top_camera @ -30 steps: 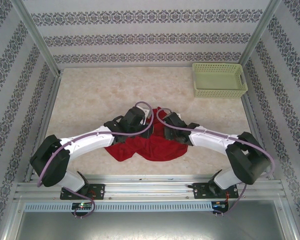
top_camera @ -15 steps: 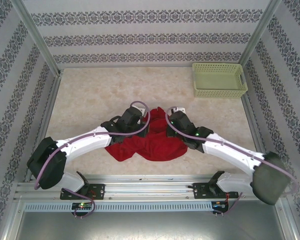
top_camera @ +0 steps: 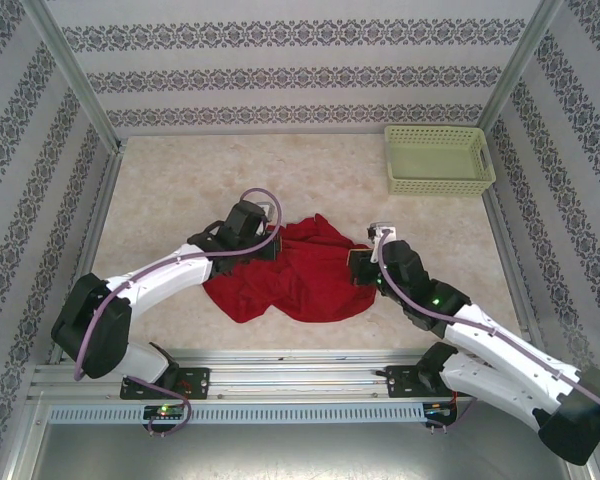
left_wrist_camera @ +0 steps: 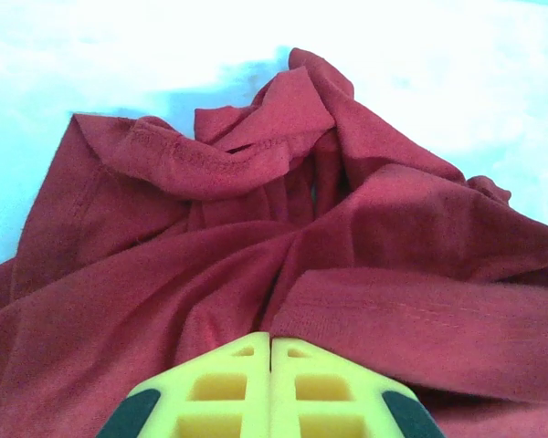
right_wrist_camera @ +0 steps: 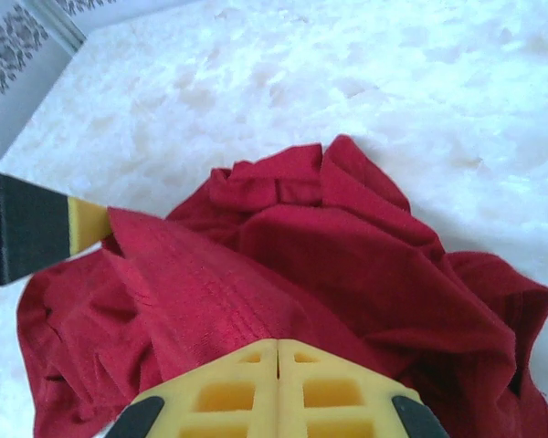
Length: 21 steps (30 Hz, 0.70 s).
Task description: Fold the inside-out t-shirt
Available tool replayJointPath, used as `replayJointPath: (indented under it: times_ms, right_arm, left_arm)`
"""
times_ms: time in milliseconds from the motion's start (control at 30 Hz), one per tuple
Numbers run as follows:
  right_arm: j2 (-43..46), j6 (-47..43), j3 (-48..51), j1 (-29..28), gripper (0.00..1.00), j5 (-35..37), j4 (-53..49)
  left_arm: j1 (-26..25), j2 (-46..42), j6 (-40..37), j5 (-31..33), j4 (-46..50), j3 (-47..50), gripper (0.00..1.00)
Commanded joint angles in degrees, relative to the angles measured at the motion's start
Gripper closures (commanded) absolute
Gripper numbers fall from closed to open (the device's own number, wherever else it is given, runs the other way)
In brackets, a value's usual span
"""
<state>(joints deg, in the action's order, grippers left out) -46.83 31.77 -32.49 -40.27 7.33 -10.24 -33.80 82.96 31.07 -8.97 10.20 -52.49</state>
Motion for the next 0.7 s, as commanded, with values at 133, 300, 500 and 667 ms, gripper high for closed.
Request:
replayJointPath:
  times_ms: [133,300,500,667]
  right_arm:
    - [-5.6,1.7,-4.8,0.2,1.0,-2.9,3.6]
    - [-12.3,2.4,-8.6,-0.3,1.0,-2.9,0.7]
    - [-18.8,2.4,-15.5,-4.1,1.0,-5.8,3.3]
    - [-25.9,1.8,-23.2,-5.0,0.59,-2.7,-2.4]
  left_arm:
    - [0.7,-3.7,-2.7,-0.7,3.8,-0.7,1.0]
    - [4.5,-7.1,-1.6,1.8,5.7,2.2,1.0]
    - [13.2,-14.4,2.0,2.6,5.9,9.5,1.0]
    - [22.6,-20.8,3.8,4.4,10.0,13.3,1.0]
